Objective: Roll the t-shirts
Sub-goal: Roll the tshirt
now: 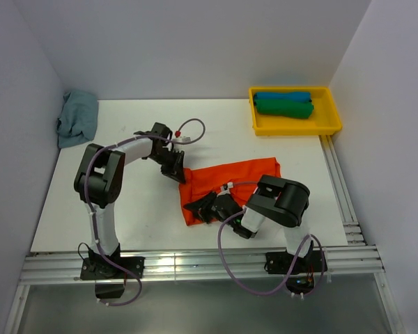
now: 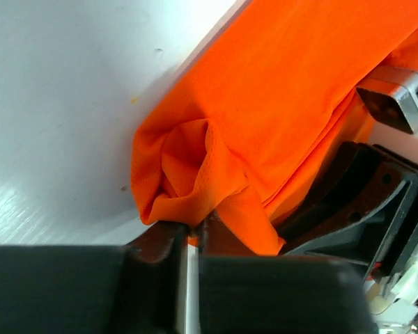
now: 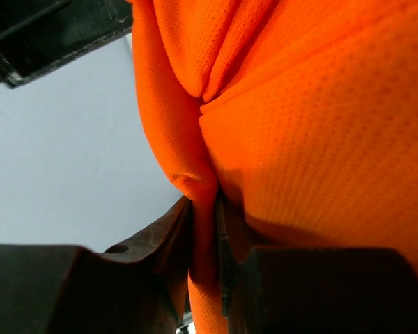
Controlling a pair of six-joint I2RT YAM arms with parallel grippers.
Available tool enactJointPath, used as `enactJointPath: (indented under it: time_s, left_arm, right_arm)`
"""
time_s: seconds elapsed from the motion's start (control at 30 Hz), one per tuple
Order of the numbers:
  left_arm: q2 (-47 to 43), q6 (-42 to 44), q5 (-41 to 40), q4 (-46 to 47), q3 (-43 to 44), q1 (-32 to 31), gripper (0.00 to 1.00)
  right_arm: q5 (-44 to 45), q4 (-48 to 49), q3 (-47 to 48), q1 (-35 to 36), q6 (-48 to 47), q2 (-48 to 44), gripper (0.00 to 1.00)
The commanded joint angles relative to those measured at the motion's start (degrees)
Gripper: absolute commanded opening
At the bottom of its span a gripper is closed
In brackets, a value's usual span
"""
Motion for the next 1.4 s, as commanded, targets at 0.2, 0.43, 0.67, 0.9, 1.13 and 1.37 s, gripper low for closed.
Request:
enactJointPath:
  time_s: [0.2, 0.43, 0.67, 0.9, 1.13, 1.37]
  left_arm:
    - [2.2, 1.0, -10.9, -8.6, 9.3, -3.4, 0.0]
    - [4.5, 1.3, -15.8, -14.2, 14.1, -5.5, 0.0]
    - [5.8, 1.3, -18.0, -16.9, 16.7, -6.8, 0.0]
    - [6.7, 1.3, -19.2, -18.5, 18.4, -7.8, 0.0]
    - [7.3, 1.3, -19.2, -19.3, 19.3, -8.0, 0.0]
    - [7.6, 1.3, -19.4, -20.0, 20.3, -8.2, 0.0]
  right_arm:
    - [7.9, -42.5, 10.1, 0.7, -15.8, -15.7, 0.5]
    - [20.5, -68.9, 22.2, 3.9, -23.7, -20.4, 0.54]
    - [31.9, -90.9, 41.7, 6.2, -31.4, -13.4, 0.51]
    - [35.7, -92.3, 50.6, 8.5, -37.5, -4.5, 0.49]
    - [41.3, -100.7, 62.5, 10.8, -39.6, 4.6, 0.49]
    - [46.1, -112.7, 70.7, 12.1, -36.4, 11.7, 0.48]
